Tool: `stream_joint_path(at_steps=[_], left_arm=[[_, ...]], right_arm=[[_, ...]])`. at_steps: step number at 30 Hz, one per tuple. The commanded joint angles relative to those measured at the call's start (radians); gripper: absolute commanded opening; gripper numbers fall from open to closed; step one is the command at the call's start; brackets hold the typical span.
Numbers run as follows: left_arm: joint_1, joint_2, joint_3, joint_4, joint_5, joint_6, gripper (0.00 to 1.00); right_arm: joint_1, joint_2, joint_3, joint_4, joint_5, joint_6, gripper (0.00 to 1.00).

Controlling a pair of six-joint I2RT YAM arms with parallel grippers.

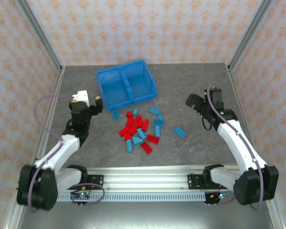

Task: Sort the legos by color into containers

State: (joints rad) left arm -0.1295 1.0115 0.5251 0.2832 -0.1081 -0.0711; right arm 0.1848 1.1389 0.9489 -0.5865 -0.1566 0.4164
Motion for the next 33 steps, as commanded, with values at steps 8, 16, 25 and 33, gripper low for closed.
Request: stream_joint_path(at_steps=[8, 16, 25, 33], left_arm=[[-0.455, -0.047, 0.367, -0.851, 0.617, 0.539, 1.0], [-0.642, -0.019, 0.365, -0.958, 0.527, 0.73, 1.0], [-0.642, -0.089, 0.253, -0.836, 0.457, 0.781, 1.0], [-0.64, -0.177, 0.14, -0.718, 0.421, 0.794, 1.0]], right_arm=[[0.216, 0.356, 0.097, -0.421, 0.05, -0.145, 0.99], [0.25, 0.602, 0.199, -0.374, 0.13, -0.234, 0.88], [0.25, 0.664, 0.181, -0.313, 0.1, -0.278, 0.61], [0.249, 0.64, 0.102, -0.242, 0.034, -0.239, 0.39]])
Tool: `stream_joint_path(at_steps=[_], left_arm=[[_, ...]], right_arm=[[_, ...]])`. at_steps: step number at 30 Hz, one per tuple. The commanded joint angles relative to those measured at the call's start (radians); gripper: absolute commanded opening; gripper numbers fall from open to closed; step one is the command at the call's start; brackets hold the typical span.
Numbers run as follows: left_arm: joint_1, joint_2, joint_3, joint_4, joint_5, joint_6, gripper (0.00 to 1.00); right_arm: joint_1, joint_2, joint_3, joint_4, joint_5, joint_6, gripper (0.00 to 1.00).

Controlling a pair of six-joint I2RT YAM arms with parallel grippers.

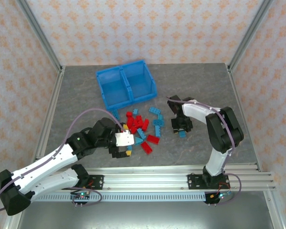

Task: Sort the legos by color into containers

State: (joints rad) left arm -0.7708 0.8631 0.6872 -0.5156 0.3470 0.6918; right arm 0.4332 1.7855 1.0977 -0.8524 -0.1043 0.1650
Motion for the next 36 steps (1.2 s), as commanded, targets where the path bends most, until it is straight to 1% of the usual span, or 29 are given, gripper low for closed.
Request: stream_joint_path(at_steps=[1, 5, 7, 8, 10, 13, 16, 19, 21, 22, 24, 26, 27, 30, 33, 36], left_arm=[[0.0, -0.034, -0.03, 0.081, -0.036, 0.034, 1.0], [0.001, -0.052, -0.055, 0.092, -0.049, 0.034, 1.0], [0.002, -0.062, -0.064, 0.096, -0.07, 0.034, 1.0], [0.005, -0.069, -0.066, 0.098, -0.08, 0.034, 1.0], [0.01, -0.097, -0.069, 0.107, -0.095, 0.029, 1.0], [0.018, -0.154, -0.086, 0.145, -0.125, 0.024, 1.0], [0.022, -0.182, -0.098, 0.178, -0.201, 0.03, 1.0], [0.022, -0.183, -0.079, 0.192, -0.28, 0.0, 1.0], [0.024, -0.204, -0.089, 0.226, -0.303, -0.022, 1.0], [0.025, -0.222, -0.103, 0.253, -0.305, -0.036, 1.0], [0.027, -0.269, -0.139, 0.304, -0.304, -0.056, 1.0], [0.026, -0.303, -0.153, 0.313, -0.317, -0.078, 1.0], [0.025, -0.316, -0.153, 0.306, -0.327, -0.091, 1.0], [0.025, -0.326, -0.154, 0.274, -0.341, -0.063, 1.0], [0.026, -0.298, -0.145, 0.255, -0.374, -0.02, 1.0], [0.027, -0.291, -0.135, 0.27, -0.385, -0.023, 1.0]], right_arm=[[0.002, -0.023, -0.058, 0.031, -0.018, 0.014, 0.36], [0.002, -0.129, -0.089, 0.044, -0.02, 0.031, 0.26], [0.001, -0.221, -0.093, 0.04, -0.034, 0.048, 0.25], [0.003, -0.265, -0.093, 0.04, -0.038, 0.06, 0.22], [0.014, -0.354, -0.065, 0.016, -0.044, 0.09, 0.21], [0.085, -0.43, 0.016, 0.005, -0.049, 0.106, 0.22], [0.191, -0.408, 0.161, -0.004, 0.018, 0.129, 0.22], [0.283, -0.287, 0.362, -0.004, 0.099, 0.132, 0.22], [0.309, -0.187, 0.491, 0.008, 0.136, 0.118, 0.22], [0.311, -0.132, 0.547, 0.019, 0.156, 0.11, 0.23], [0.309, 0.0, 0.69, 0.014, 0.257, 0.091, 0.22], [0.301, 0.141, 0.842, -0.006, 0.364, 0.065, 0.22], [0.287, 0.225, 0.942, -0.035, 0.382, 0.055, 0.21], [0.248, 0.462, 1.25, -0.125, 0.348, 0.037, 0.21], [0.21, 0.63, 1.423, -0.102, 0.309, 0.03, 0.21], [0.17, 0.745, 1.538, -0.082, 0.226, 0.051, 0.22]])
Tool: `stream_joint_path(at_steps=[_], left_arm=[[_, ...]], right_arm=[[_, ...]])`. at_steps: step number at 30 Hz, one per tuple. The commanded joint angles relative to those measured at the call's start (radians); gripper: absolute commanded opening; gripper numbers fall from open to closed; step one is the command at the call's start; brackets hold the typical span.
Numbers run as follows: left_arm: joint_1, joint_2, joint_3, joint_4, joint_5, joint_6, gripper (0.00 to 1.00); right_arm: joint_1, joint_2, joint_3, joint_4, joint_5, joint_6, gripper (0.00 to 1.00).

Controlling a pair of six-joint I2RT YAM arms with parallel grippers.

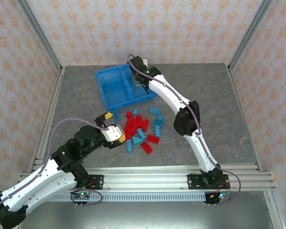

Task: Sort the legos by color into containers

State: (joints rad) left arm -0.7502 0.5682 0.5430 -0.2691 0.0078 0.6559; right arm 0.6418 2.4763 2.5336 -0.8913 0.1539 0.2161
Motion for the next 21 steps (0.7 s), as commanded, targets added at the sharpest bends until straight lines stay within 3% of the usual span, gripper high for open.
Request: stream_joint_path(at_steps=[1, 6, 8, 13, 21], left_arm=[[0.006, 0.002, 0.008, 0.029, -0.043, 0.014, 1.0], [0.008, 0.008, -0.003, 0.024, -0.05, 0.025, 1.0], [0.008, 0.017, -0.005, 0.032, -0.05, 0.027, 1.0], [0.009, 0.041, 0.005, 0.016, -0.049, 0.031, 1.0], [0.011, 0.035, -0.002, 0.018, -0.06, 0.038, 1.0]], right_arm=[[-0.051, 0.077, 0.116, -0.031, -0.067, 0.003, 0.22], [-0.059, 0.121, 0.1, 0.067, -0.216, -0.024, 0.25], [-0.058, 0.129, 0.103, 0.08, -0.205, -0.017, 0.28], [-0.058, 0.129, 0.122, 0.076, -0.216, 0.003, 0.47], [-0.047, -0.036, 0.074, 0.001, -0.211, 0.012, 0.48]])
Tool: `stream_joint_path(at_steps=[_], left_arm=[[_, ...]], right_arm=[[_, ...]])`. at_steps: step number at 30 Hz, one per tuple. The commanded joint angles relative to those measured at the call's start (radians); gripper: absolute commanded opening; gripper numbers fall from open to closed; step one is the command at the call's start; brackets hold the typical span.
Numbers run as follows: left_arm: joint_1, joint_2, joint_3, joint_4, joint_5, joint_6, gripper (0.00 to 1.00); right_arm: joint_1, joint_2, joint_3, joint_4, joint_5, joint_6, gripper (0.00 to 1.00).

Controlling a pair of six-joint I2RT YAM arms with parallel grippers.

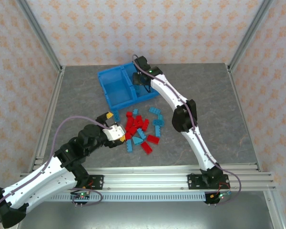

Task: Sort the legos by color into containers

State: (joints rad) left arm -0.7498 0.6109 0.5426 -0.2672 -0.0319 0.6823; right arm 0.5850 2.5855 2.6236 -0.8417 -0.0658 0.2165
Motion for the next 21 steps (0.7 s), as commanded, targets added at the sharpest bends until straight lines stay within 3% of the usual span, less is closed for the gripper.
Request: stream_joint_path(at_steps=[1, 4, 9, 13, 16, 21], left_arm=[[0.01, -0.009, 0.0, 0.013, -0.017, 0.013, 1.0], [0.01, -0.011, 0.004, 0.001, -0.007, 0.018, 1.0], [0.01, -0.01, 0.015, -0.027, 0.016, 0.028, 1.0], [0.011, -0.003, 0.016, -0.029, 0.044, 0.032, 1.0], [0.01, 0.014, 0.02, -0.038, 0.056, 0.032, 1.0], [0.01, 0.027, 0.028, -0.058, 0.044, 0.036, 1.0]], right_arm=[[0.013, -0.181, -0.048, -0.063, 0.011, 0.012, 0.48], [0.025, -0.339, -0.272, -0.06, 0.019, -0.012, 0.5], [0.061, -0.664, -0.829, 0.06, 0.023, -0.106, 0.55], [0.084, -0.779, -1.049, -0.025, -0.006, -0.153, 0.59], [0.106, -0.793, -1.13, -0.122, -0.012, -0.04, 0.6], [0.147, -0.859, -1.359, 0.0, -0.106, 0.158, 0.79]])
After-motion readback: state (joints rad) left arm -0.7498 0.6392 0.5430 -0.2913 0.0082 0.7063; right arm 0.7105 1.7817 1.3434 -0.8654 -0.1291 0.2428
